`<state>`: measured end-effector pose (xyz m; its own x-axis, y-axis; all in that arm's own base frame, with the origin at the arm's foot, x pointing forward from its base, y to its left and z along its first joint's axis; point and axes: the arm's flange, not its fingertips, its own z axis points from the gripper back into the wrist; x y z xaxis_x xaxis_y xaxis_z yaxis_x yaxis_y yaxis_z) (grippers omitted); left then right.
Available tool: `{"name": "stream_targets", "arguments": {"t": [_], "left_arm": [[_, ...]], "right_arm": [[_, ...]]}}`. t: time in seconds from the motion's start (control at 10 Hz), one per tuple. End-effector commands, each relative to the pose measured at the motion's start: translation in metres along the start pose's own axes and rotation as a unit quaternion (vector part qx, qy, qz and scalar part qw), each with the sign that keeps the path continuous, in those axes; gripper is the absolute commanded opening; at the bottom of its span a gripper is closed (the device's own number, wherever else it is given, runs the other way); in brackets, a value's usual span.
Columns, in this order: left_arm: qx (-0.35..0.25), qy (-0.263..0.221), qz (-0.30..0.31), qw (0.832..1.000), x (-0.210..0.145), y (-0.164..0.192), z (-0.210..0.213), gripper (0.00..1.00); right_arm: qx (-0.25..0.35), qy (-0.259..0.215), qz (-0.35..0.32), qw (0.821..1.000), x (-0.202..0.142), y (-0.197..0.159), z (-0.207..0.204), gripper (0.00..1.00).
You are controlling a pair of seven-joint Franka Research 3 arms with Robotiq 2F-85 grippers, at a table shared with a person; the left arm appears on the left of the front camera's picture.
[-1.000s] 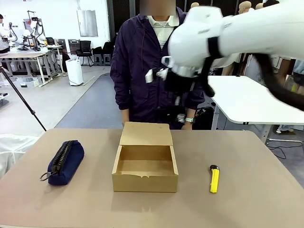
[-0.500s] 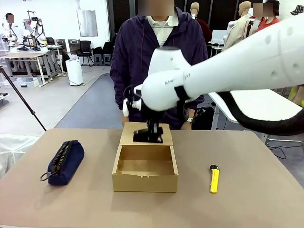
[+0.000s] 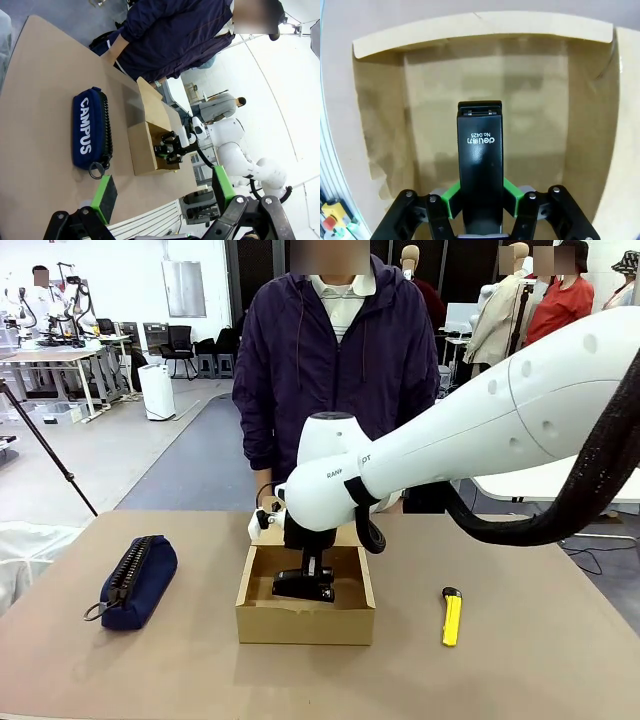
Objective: Pack the items into the box.
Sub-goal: Pick up the item specified by the human and place it in the Mailer Box.
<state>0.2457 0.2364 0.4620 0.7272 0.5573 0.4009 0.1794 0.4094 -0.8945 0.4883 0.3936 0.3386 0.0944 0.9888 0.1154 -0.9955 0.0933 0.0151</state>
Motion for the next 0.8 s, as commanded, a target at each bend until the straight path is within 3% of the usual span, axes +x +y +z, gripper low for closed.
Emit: {"name": "stream_targets", "arguments": {"t": [0.0, 0.3, 0.4, 0.5, 0.7], "left_arm": [[-0.011, -0.006, -0.006, 1.000, 0.0006, -0.0006, 0.0007, 1.00], [-0.011, -0.006, -0.006, 1.000, 0.0006, -0.0006, 0.0007, 1.00], [-0.011, -0.006, -0.006, 1.000, 0.0006, -0.0006, 0.0007, 1.00], [-0.011, -0.006, -0.006, 1.000, 0.0006, -0.0006, 0.0007, 1.00], [-0.011, -0.006, -0.006, 1.000, 0.0006, -0.0006, 0.0007, 1.00]], "right_arm": [[-0.014, -0.016, -0.011, 1.000, -0.0037, 0.0027, 0.0121, 0.00], [-0.015, -0.017, -0.012, 1.000, -0.0064, 0.0013, 0.0121, 0.00], [-0.014, -0.017, -0.016, 1.000, -0.0078, -0.0004, 0.0133, 0.56], [-0.013, -0.018, -0.016, 1.000, -0.0089, -0.0009, 0.0142, 1.00], [-0.015, -0.017, -0.018, 1.000, -0.0096, -0.0004, 0.0136, 1.00]]}}
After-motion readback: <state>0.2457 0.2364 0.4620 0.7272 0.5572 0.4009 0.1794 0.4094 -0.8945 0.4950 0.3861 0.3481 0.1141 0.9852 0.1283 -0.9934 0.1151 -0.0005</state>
